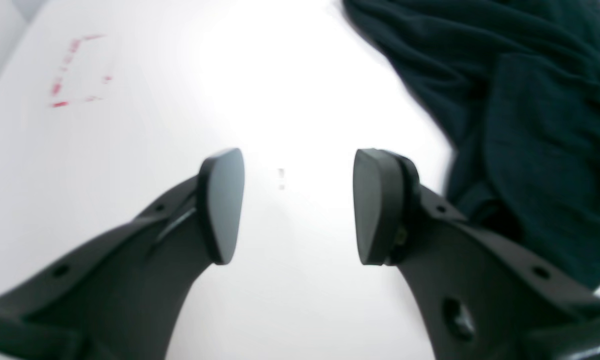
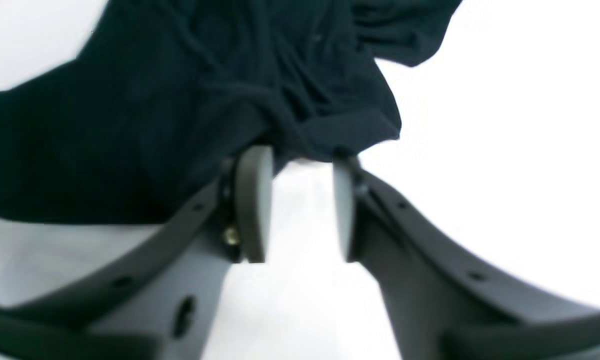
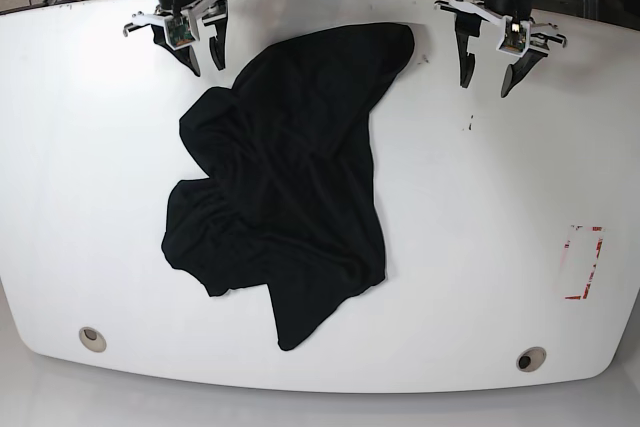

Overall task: Fold the T-shirt properly
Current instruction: 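Lower both grippers toward the edge of the black T-shirt, then position the right gripper over the shirt edge and close on the fabric, then hold the shirt with the right gripper and drag it toward the right arm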

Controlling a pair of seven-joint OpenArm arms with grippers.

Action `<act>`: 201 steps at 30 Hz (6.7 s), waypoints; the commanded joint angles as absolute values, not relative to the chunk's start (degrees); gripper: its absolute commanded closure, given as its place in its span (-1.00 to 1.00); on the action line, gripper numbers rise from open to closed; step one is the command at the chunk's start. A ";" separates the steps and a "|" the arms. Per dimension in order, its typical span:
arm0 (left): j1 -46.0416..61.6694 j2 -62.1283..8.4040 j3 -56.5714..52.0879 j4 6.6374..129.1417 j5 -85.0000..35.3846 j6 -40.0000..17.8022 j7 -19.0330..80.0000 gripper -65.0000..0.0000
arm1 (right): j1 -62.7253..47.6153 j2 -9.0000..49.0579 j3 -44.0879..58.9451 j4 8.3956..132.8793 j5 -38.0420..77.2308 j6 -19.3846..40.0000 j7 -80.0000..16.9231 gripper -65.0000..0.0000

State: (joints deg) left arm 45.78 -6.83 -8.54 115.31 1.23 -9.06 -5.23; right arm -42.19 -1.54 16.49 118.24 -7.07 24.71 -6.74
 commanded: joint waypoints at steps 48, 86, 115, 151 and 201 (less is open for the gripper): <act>43.18 -6.48 -2.08 120.00 1.98 -9.80 7.16 -0.41 | -24.32 -5.52 15.62 118.46 -6.01 25.06 -35.19 -0.22; 34.12 -3.98 1.34 116.12 6.35 -9.99 3.93 -0.39 | -4.18 -4.49 32.91 109.35 14.02 24.34 -47.38 -0.28; 21.40 -0.23 0.86 106.72 6.78 -10.57 19.03 -0.39 | -5.63 -3.06 31.19 113.55 14.68 30.00 -51.59 -0.31; 20.80 0.68 1.44 106.81 6.64 -10.88 17.91 -0.42 | 0.02 -0.76 21.07 100.80 15.15 30.36 -48.96 -0.32; 22.54 -2.59 7.85 107.67 6.84 -10.45 16.83 -0.43 | 3.41 5.48 30.58 83.15 18.87 31.10 -44.91 -0.35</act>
